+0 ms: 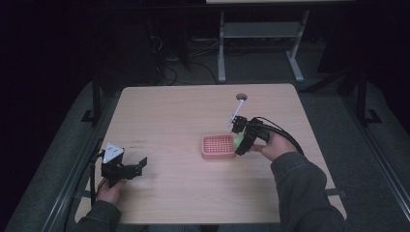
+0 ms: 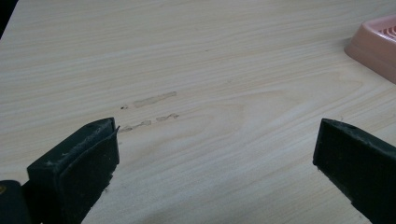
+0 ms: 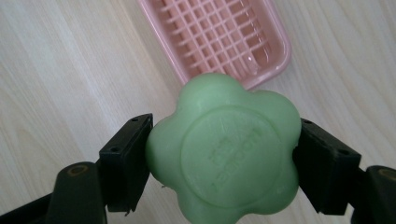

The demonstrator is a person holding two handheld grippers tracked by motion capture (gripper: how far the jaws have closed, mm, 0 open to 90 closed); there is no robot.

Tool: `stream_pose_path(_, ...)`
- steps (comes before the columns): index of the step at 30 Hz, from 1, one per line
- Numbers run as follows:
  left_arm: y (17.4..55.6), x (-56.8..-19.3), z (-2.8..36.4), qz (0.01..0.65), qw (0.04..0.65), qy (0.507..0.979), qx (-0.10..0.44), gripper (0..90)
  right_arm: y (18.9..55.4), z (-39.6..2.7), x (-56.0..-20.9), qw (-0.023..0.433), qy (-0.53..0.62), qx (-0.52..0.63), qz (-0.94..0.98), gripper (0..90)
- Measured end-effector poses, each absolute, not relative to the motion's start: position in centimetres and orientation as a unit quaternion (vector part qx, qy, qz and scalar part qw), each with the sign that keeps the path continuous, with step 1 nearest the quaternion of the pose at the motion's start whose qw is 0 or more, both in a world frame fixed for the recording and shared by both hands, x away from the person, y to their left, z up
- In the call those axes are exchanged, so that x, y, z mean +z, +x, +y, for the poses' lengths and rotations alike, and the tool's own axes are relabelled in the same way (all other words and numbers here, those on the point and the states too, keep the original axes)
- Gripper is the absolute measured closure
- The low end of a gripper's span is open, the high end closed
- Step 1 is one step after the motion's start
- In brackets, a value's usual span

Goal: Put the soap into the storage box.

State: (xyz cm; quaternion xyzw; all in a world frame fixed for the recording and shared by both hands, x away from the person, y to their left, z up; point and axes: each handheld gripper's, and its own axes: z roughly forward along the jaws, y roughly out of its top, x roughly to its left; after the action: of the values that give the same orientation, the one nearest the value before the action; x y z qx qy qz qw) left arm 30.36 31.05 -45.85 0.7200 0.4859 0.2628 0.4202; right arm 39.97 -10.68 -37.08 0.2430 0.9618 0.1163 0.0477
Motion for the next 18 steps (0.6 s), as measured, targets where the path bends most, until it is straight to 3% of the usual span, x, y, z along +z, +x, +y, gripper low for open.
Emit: stream_pose_path(18,30.4,-45.9,31.0,0.487,0.421,0.719,0.262,0.0,41.2,-7.4,-36.3,0.045,0.223,0.147,0.962,26.1)
